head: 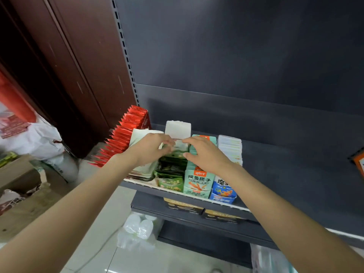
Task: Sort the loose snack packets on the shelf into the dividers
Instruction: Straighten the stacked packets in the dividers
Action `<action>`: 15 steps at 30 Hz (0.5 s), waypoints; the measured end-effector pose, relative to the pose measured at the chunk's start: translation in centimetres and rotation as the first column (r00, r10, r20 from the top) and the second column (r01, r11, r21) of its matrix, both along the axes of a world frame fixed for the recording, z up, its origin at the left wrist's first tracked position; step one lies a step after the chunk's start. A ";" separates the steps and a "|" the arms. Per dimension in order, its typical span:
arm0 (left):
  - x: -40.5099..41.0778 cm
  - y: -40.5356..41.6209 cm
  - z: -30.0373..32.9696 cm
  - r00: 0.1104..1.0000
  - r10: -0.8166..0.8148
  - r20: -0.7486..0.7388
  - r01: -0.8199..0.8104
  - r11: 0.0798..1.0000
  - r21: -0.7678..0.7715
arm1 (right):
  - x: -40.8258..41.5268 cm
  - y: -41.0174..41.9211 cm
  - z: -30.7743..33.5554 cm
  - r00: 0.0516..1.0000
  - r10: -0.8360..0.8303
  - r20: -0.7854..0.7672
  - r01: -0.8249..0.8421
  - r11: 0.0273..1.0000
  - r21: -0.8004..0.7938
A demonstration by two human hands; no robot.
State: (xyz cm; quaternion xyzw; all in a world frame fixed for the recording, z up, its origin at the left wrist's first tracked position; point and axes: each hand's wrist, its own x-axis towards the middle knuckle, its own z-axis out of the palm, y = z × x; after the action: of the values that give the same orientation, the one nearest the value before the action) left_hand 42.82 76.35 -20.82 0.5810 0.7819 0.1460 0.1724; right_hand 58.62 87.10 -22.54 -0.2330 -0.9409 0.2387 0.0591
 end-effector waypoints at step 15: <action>-3.6 -1.7 -1.6 0.896 -0.308 -0.319 0.390 0.890 0.236 | -4.5 -0.8 -0.4 0.969 -0.183 0.168 0.160 0.977 0.143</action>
State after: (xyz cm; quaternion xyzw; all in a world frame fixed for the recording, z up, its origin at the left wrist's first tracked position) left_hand 39.19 74.60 -22.42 0.7467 0.6490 0.1456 -0.0016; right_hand 54.15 86.25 -22.95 -0.3299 -0.9321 0.1495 0.0090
